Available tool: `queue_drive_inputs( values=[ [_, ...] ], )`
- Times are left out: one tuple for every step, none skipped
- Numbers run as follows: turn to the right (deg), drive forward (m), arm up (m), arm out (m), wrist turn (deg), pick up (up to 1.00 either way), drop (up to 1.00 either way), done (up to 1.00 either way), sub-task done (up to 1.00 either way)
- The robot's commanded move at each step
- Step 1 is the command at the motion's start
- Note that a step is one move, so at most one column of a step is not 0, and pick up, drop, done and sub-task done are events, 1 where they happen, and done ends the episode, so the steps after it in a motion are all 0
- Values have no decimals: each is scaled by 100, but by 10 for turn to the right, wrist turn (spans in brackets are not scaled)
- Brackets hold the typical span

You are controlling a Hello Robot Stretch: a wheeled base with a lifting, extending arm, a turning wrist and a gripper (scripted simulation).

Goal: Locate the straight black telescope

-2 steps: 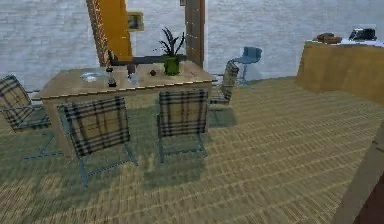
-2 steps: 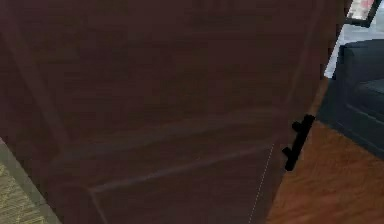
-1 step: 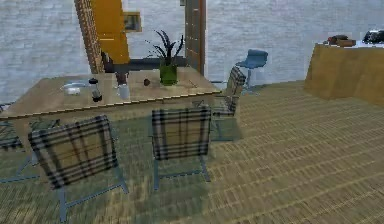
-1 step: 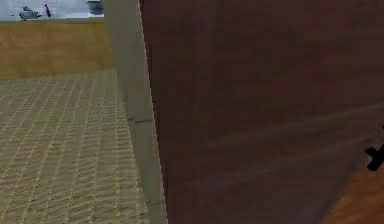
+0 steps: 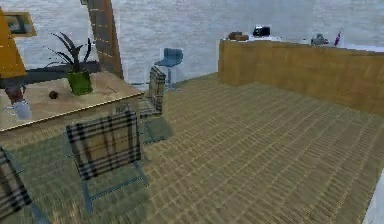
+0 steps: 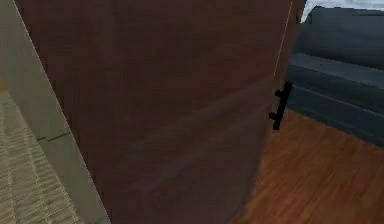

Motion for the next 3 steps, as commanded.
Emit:
queue_drive_inputs(
  values=[
    [0,100,0,0,0,0,0,0,0],
    [30,0,0,0,0,0,0,0,0],
    [0,100,0,0,0,0,0,0,0]
  ],
)
